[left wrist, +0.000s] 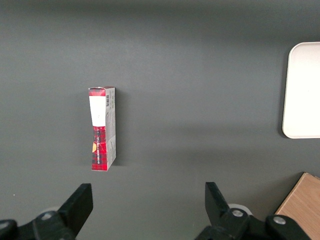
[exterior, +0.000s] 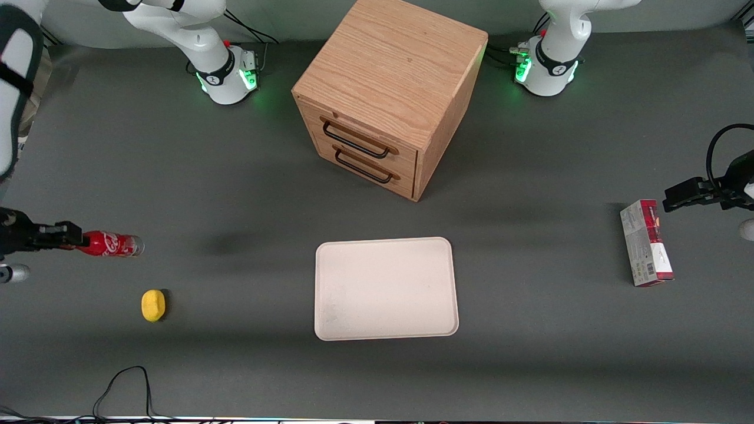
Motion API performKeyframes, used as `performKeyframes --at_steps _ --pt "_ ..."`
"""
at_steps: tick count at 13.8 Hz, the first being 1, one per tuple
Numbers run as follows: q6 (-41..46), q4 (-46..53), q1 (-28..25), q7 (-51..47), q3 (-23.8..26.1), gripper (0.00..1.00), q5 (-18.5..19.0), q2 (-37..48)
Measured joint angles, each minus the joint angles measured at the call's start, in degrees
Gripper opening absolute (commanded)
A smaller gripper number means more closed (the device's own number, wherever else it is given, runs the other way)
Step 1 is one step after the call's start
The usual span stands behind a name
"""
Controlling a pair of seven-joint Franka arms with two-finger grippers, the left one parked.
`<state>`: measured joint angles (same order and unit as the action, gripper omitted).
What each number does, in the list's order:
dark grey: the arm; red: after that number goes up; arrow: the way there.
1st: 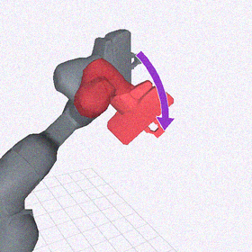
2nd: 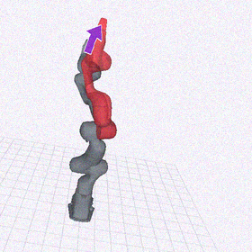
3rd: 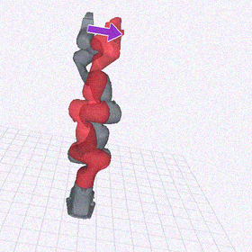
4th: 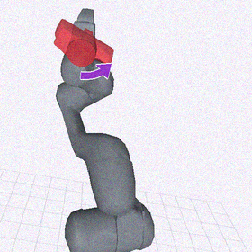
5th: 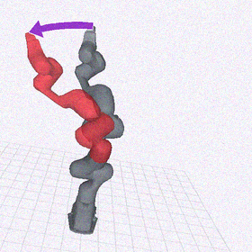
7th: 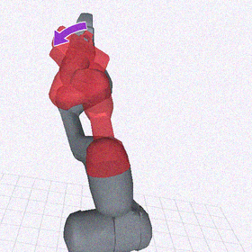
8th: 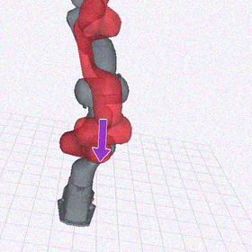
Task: Place coke bottle on tray
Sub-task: 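Lift the bottle with the right gripper and carry it to the white tray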
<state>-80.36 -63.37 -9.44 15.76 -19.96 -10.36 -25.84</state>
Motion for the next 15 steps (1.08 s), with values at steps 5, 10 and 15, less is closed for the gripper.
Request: performKeyframes --at_steps 5,10,15 --pt "2.4 7.8 -0.2 -17.2 17.7 0.00 3.0 -0.6" --pt "-8.3 8.8 -0.3 -30.8 39.3 0.00 19.6 -7.0" --pt "-22.2 8.9 -2.0 -33.5 44.7 0.00 24.5 -16.5"
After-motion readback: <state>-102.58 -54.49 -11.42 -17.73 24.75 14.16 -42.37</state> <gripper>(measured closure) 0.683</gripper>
